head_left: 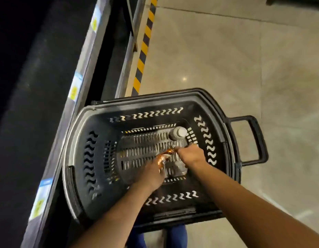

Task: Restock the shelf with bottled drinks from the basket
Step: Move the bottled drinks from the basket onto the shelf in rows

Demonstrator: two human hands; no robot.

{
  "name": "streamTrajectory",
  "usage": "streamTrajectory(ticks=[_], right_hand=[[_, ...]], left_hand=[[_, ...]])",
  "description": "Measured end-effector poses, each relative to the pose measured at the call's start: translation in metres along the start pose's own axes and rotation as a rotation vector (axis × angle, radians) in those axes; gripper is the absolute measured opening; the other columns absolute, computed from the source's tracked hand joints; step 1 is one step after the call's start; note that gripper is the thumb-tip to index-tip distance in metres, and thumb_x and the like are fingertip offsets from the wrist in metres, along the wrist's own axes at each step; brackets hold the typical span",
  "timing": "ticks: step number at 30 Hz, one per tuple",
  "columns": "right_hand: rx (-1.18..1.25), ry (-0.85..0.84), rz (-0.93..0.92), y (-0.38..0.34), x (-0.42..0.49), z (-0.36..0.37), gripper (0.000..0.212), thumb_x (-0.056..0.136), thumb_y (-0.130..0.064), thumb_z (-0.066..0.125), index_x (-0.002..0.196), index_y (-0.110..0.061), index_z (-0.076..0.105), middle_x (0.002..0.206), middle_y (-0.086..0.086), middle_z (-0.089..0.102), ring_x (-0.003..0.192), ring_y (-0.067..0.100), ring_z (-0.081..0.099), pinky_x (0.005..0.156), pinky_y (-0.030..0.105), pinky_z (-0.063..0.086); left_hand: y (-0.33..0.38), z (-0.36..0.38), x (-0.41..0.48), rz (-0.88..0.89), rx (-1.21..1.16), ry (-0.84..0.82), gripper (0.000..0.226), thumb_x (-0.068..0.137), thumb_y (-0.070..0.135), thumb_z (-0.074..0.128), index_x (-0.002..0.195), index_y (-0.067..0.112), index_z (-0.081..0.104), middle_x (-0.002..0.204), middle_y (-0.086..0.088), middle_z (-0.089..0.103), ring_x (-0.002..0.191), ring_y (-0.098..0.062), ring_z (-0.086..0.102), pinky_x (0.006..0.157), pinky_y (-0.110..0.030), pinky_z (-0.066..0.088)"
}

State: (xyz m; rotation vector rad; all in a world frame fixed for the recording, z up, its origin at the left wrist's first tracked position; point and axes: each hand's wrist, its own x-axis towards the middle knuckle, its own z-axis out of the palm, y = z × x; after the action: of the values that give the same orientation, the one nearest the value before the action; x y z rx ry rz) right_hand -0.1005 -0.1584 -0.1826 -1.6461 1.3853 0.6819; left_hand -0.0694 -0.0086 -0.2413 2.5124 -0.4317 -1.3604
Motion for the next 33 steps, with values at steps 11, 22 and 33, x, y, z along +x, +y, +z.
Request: streamTrajectory(ticks=[11,22,33], right_hand=[[0.882,0.404,-0.136,0.027,0.228,0.131,0.084,0.072,-0.033,0.088,0.137,-0.022,0.036,0.118,-0.009,0.055,0.116,0.012,0.055,0.106,0.025,0.035],[0.760,0.505,-0.162,0.028,0.199,0.120,0.068,0.074,-0.041,0.082,0.127,-0.026,0.042,0.121,-0.001,0.062,0.114,0.020,0.059,0.105,0.043,0.045],[0.591,0.275,-0.227,0.020,-0.113,-0.029,0.060,0.071,-0.033,0.083,0.119,-0.020,0.049,0.096,-0.004,0.067,0.084,0.011,0.067,0.073,0.036,0.059]], left_hand=[[-0.046,0.126,0.184,0.083,0.468,0.191,0.068,0.084,0.035,0.067,0.141,0.014,0.035,0.138,-0.011,0.046,0.127,-0.030,0.046,0.096,-0.046,0.044],[-0.043,0.086,0.154,0.080,0.335,0.131,0.063,0.083,0.043,0.070,0.136,0.022,0.044,0.134,-0.006,0.053,0.119,-0.026,0.056,0.092,-0.040,0.048],[0.067,-0.097,-0.121,-0.152,-0.336,0.186,0.040,0.075,0.044,0.078,0.102,0.020,0.060,0.090,0.002,0.067,0.071,-0.014,0.060,0.057,-0.025,0.043]])
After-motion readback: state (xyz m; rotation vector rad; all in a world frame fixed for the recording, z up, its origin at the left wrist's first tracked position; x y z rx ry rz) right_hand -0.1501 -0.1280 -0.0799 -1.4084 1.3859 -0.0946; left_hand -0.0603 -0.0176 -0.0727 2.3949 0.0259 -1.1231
